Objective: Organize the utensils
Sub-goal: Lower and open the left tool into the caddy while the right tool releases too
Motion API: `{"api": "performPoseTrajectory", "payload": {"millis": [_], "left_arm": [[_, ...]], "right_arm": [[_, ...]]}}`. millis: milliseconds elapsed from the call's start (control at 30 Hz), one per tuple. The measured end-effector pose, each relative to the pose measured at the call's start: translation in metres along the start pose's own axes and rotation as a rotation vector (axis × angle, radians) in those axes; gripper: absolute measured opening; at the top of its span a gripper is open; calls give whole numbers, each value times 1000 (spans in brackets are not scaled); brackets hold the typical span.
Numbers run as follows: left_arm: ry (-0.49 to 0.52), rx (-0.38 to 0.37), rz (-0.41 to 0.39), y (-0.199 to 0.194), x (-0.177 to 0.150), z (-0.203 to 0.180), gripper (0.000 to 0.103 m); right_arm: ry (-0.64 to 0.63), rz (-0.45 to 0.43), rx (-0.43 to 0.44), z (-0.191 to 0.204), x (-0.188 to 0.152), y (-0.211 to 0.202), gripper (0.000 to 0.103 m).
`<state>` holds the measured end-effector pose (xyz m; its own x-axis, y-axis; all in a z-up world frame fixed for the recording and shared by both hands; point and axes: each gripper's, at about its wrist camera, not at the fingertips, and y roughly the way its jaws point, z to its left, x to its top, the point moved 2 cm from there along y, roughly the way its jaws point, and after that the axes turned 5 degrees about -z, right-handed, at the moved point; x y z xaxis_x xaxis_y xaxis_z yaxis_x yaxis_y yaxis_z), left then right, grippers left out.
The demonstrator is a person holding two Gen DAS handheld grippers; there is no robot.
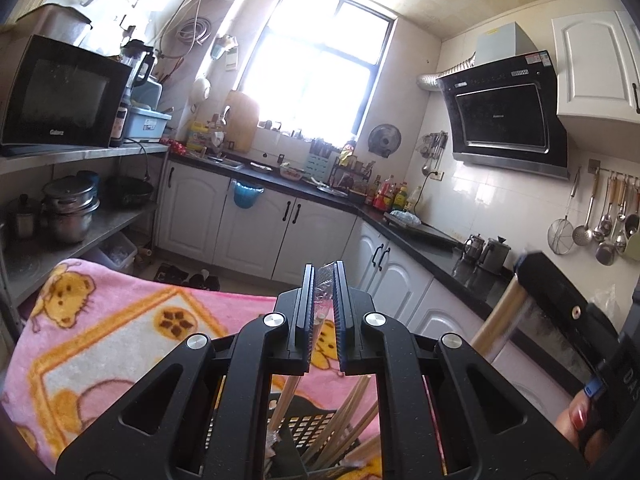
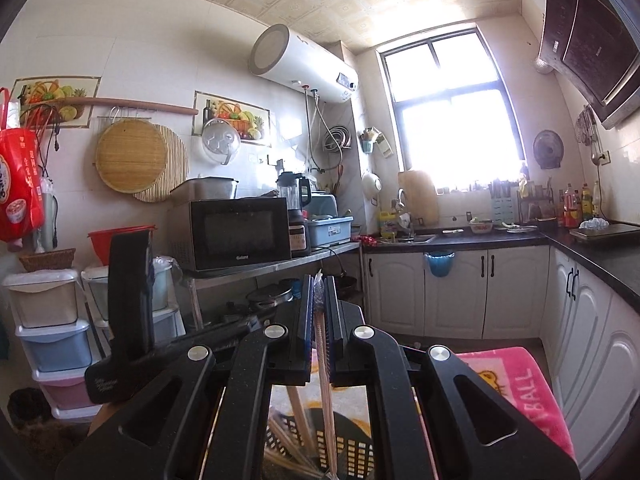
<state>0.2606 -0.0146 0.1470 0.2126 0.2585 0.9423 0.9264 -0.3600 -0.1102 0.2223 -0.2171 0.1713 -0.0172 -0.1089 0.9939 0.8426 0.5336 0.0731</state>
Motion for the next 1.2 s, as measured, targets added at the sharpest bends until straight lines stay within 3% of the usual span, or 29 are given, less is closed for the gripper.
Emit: {"api": "performPoseTrajectory", "payload": {"millis": [533, 1200], "left_arm": [[11, 22, 68, 17, -32, 6, 5], [-16, 38, 157, 22, -64, 14, 6]], "right_arm": [[50, 99, -40, -17, -54, 41, 5], [118, 238, -104, -28, -91, 40, 6]]}}
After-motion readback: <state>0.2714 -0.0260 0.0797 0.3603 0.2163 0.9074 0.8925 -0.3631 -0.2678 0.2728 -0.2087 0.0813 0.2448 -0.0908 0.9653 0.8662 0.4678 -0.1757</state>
